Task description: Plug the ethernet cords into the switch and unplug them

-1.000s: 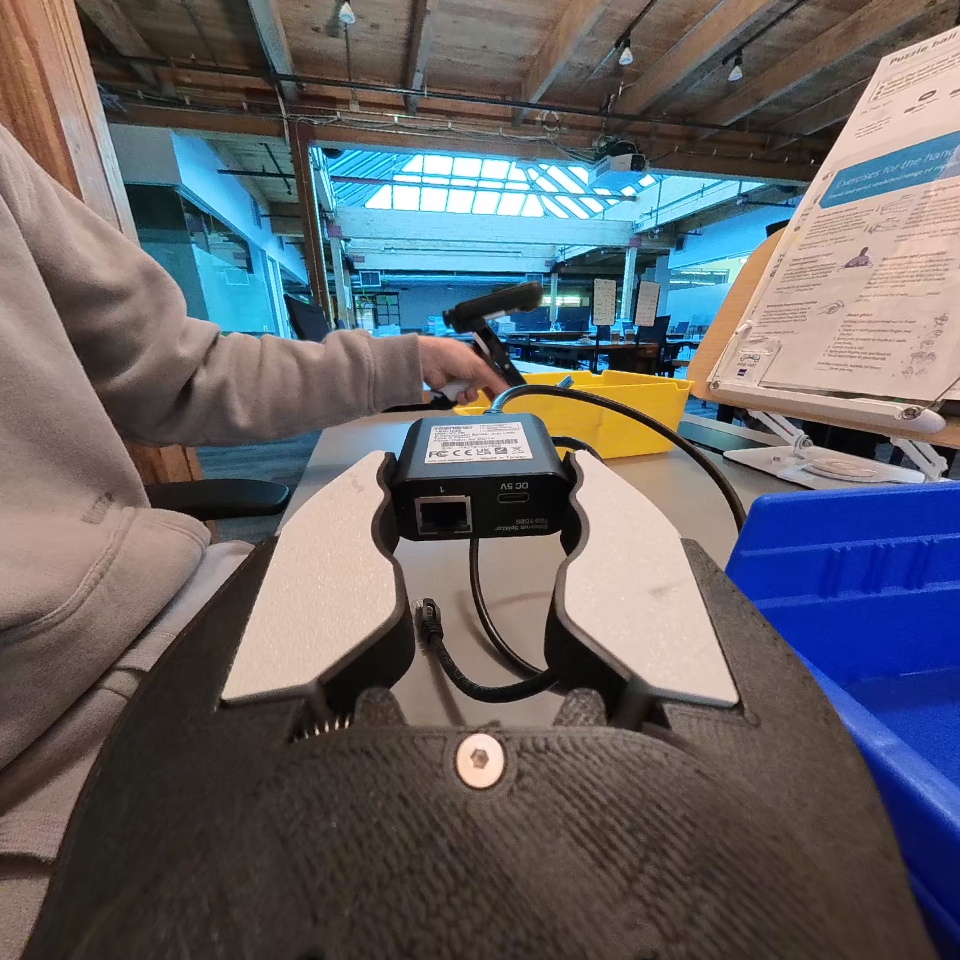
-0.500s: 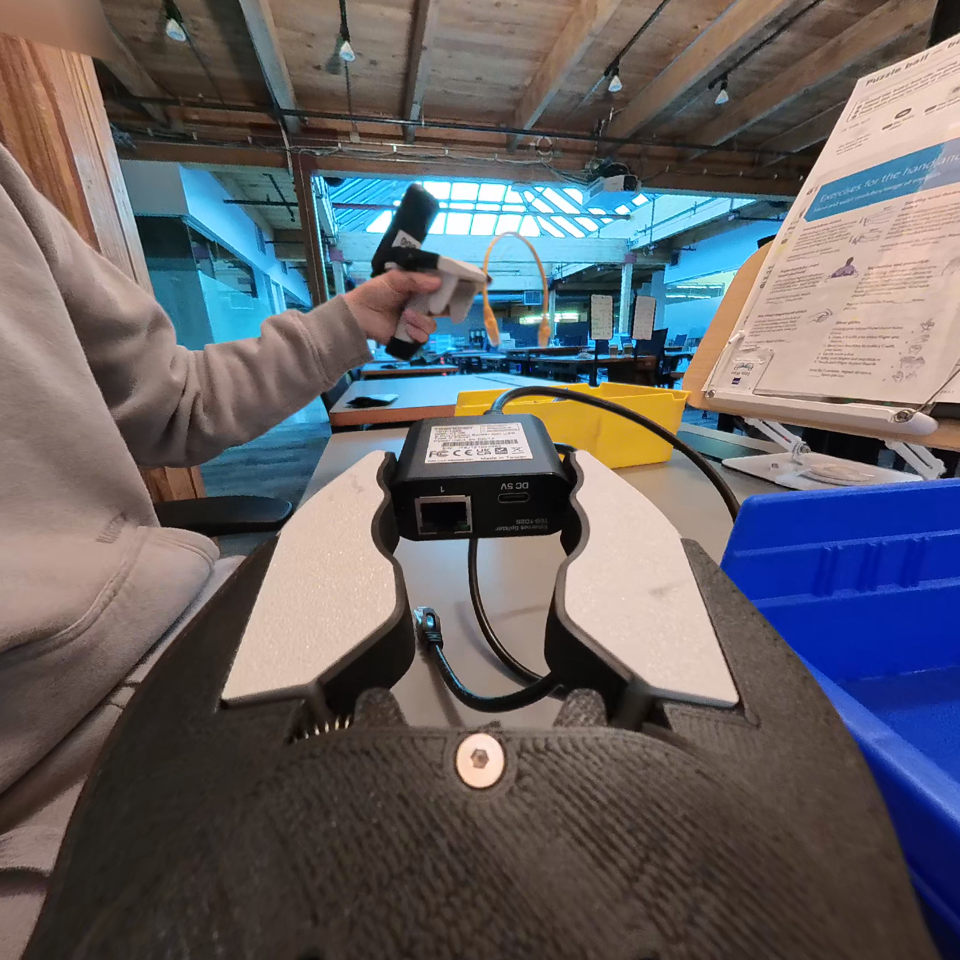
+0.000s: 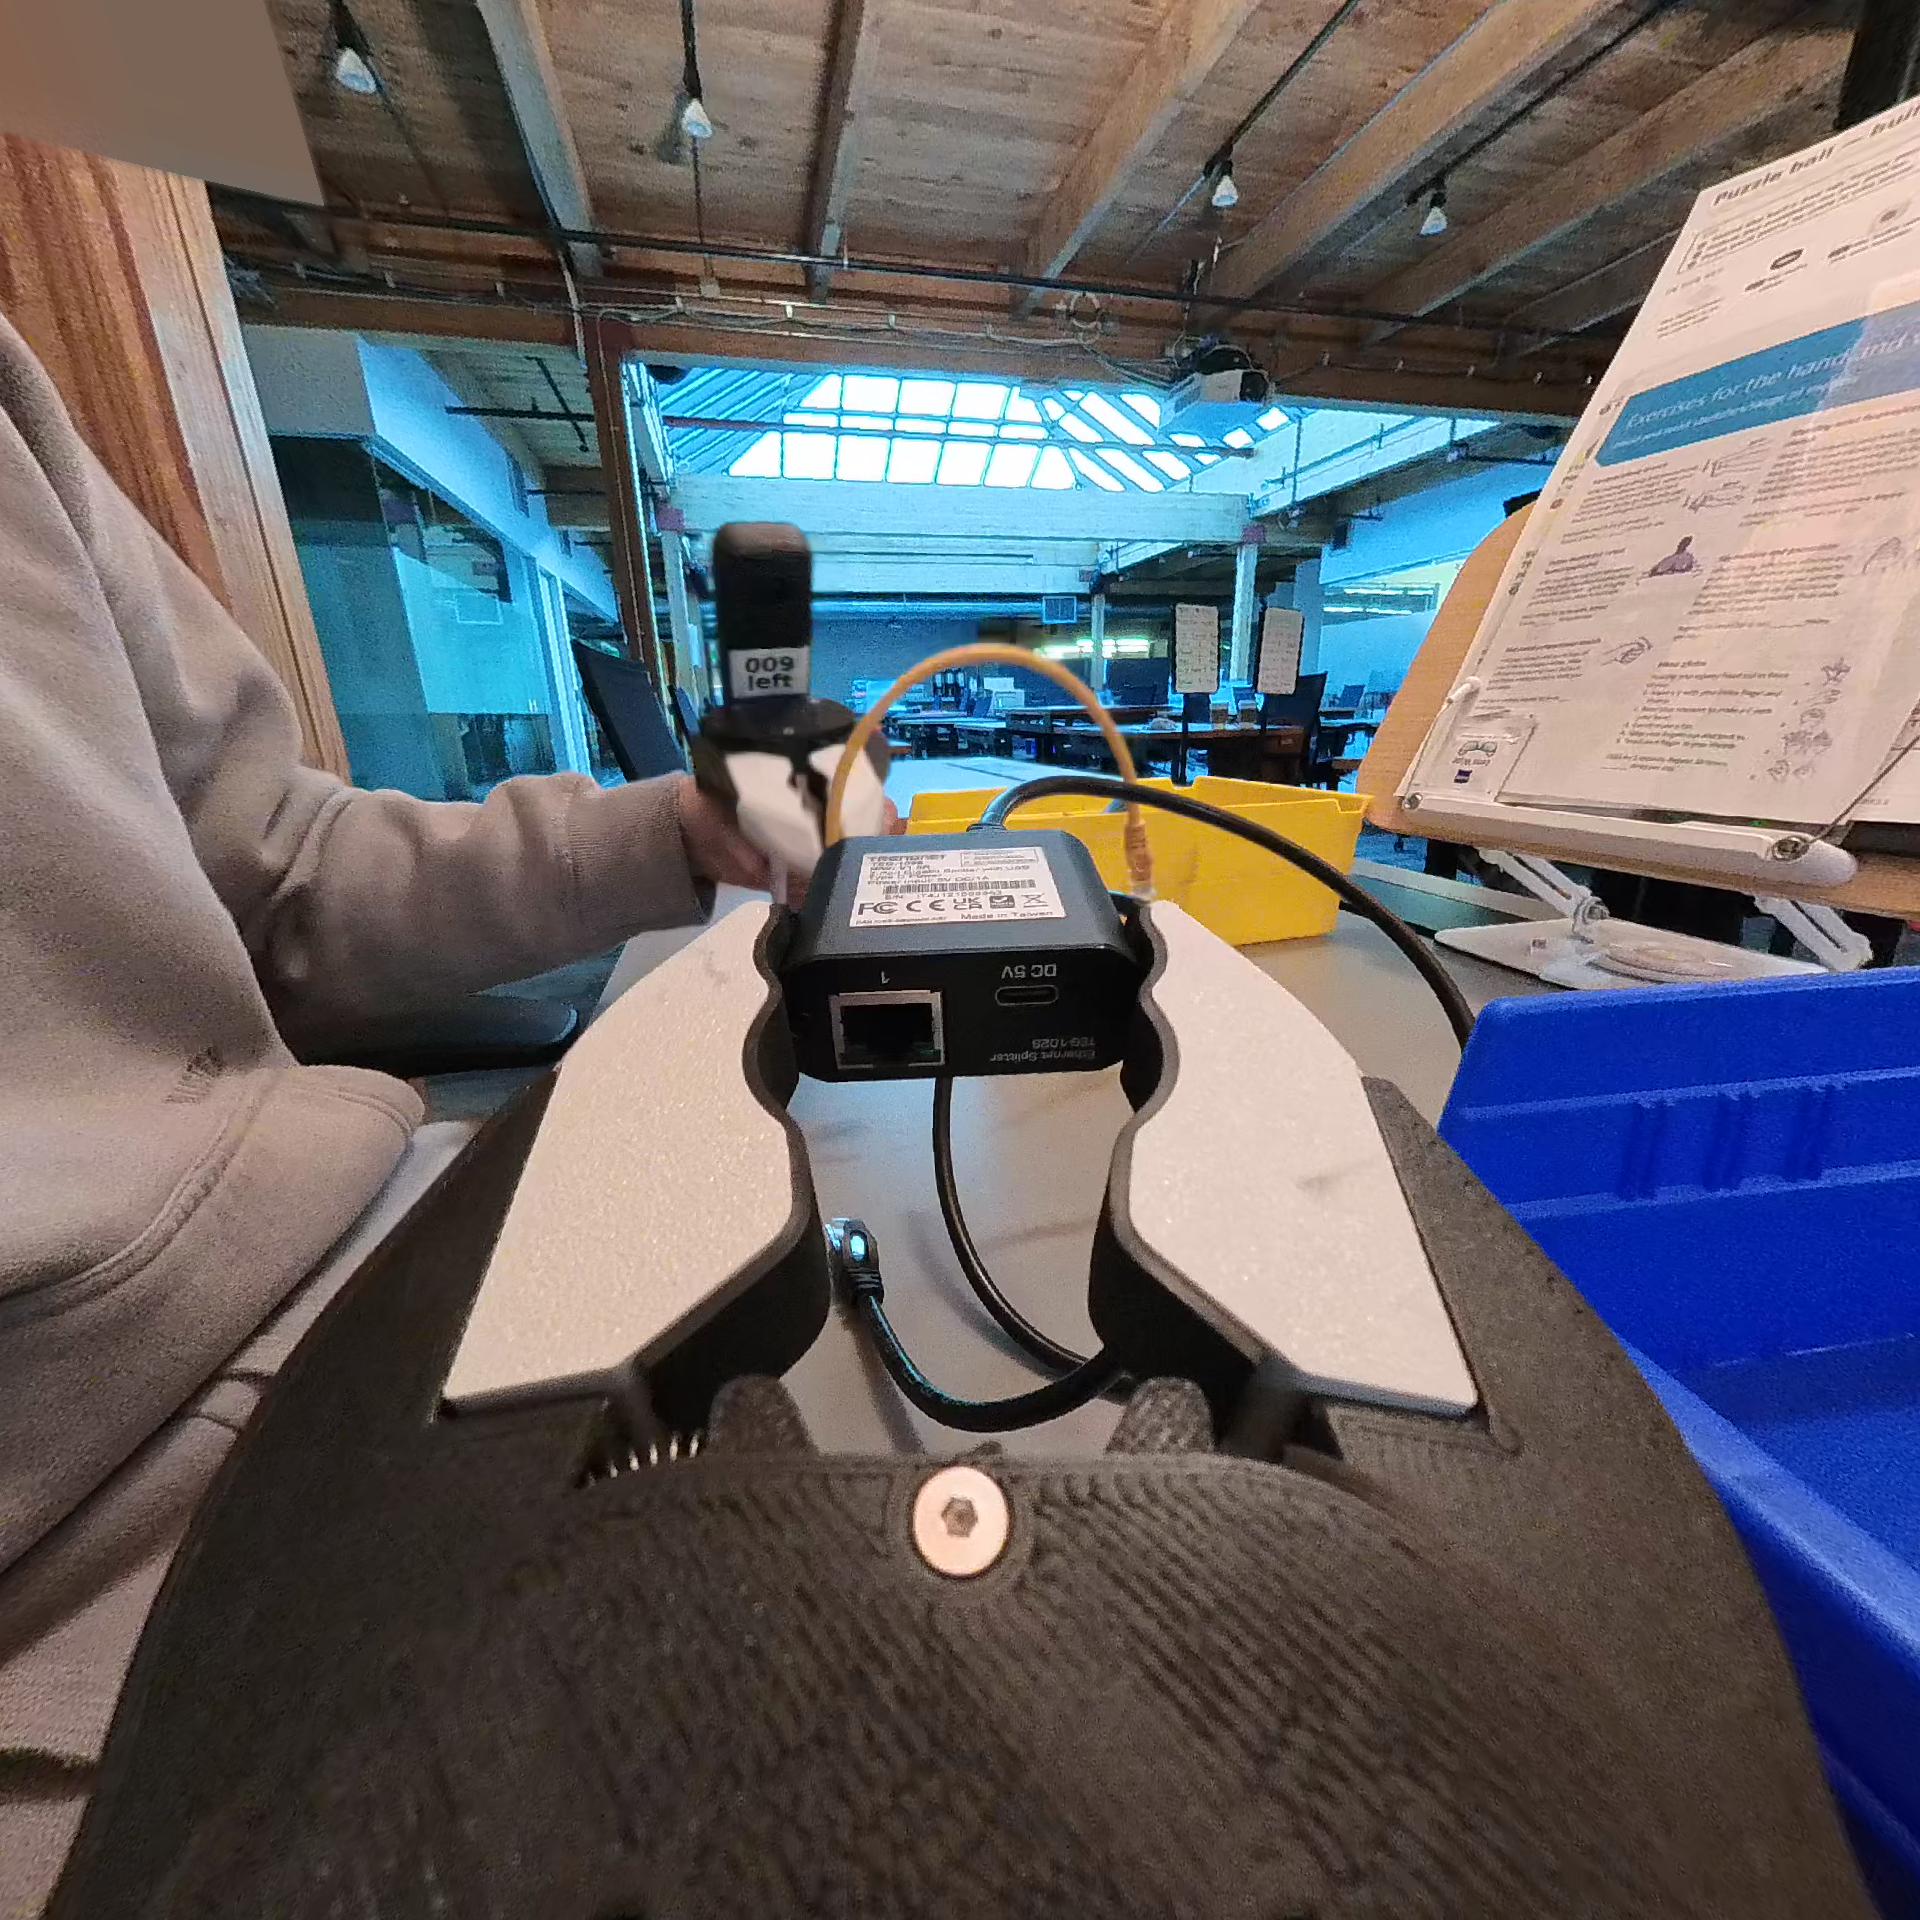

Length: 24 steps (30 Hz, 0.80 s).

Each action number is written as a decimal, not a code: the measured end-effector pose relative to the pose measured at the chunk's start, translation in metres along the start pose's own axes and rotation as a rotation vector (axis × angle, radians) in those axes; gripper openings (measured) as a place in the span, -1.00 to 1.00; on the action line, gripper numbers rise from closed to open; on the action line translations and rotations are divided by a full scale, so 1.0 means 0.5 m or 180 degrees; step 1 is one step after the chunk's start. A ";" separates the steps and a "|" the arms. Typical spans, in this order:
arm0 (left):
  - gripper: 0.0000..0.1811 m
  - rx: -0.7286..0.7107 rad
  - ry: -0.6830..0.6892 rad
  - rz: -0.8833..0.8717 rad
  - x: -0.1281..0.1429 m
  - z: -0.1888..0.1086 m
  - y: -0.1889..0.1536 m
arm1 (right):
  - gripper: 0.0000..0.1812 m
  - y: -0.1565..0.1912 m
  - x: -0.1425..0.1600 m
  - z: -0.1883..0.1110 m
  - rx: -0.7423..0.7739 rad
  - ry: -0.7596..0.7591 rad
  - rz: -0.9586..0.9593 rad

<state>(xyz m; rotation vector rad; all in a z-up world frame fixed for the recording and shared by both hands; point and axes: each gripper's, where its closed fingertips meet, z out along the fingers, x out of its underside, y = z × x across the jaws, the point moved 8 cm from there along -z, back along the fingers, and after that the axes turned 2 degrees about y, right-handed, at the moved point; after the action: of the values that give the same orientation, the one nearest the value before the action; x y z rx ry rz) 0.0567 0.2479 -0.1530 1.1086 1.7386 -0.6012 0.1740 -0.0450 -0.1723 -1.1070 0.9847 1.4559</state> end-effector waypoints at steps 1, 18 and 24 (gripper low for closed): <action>-0.95 -0.0105 0.0513 0.0405 0.011 0.009 -0.005 | -0.32 -0.001 -0.001 -0.001 0.0005 -0.0019 0.0008; -0.85 -0.0813 0.2314 0.1405 0.135 -0.067 0.010 | -0.32 -0.002 -0.002 -0.005 0.0005 -0.0069 0.0028; -0.80 -0.1697 0.1171 -0.0842 0.057 -0.077 0.028 | -0.32 -0.003 -0.002 -0.004 0.0004 -0.0058 0.0048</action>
<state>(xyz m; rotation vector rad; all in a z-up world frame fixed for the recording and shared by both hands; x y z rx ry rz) 0.0477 0.2964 -0.1612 0.6406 2.2133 -0.0640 0.1760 -0.0469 -0.1720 -1.0857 0.9829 1.4748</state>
